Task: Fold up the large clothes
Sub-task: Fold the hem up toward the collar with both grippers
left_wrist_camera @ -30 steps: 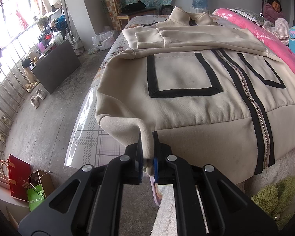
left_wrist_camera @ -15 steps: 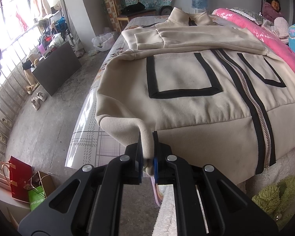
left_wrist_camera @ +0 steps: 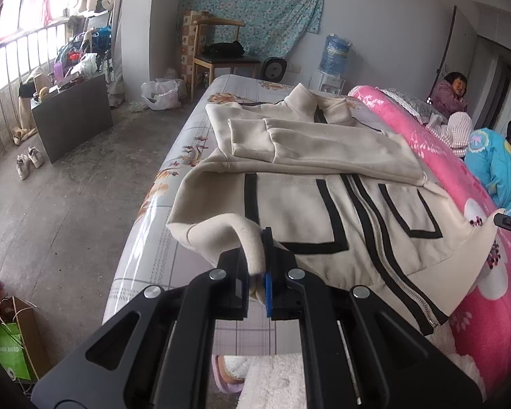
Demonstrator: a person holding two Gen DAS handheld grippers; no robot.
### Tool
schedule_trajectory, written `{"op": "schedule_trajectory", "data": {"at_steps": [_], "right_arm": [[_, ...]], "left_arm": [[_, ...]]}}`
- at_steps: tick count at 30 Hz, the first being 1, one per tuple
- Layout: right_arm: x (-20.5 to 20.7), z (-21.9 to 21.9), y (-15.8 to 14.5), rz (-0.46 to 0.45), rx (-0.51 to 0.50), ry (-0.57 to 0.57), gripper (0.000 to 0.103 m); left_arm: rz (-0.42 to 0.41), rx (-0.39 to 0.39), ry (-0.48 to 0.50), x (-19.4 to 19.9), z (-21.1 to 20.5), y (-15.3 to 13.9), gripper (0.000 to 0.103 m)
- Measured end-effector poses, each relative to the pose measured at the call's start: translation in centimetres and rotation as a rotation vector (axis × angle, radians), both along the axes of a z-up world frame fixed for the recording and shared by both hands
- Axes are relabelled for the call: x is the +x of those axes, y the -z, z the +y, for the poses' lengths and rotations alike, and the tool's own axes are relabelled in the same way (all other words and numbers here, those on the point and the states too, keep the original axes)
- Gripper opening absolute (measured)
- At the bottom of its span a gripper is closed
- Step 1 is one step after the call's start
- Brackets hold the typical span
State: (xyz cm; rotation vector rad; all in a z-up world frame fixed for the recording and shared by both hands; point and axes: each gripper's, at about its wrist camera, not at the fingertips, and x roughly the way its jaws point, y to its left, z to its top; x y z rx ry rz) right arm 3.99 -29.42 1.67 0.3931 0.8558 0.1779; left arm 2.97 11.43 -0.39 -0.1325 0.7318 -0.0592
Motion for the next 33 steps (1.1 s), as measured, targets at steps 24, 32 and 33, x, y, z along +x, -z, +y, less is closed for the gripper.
{"op": "schedule_trajectory", "data": {"at_steps": [24, 32, 33], "right_arm": [[12.6, -4.8, 5.2, -0.008, 0.074, 0.134, 0.056], [8.2, -3.7, 7.4, 0.087, -0.062, 0.045, 0.058], [8.1, -3.5, 7.4, 0.083, -0.067, 0.042, 0.058]], "left_arm": [[0.074, -0.253, -0.181, 11.8, 8.7, 3.6, 0.039], [0.168, -0.251, -0.166, 9.5, 8.3, 6.8, 0.042], [0.163, -0.244, -0.171, 9.4, 8.2, 6.9, 0.042]]}}
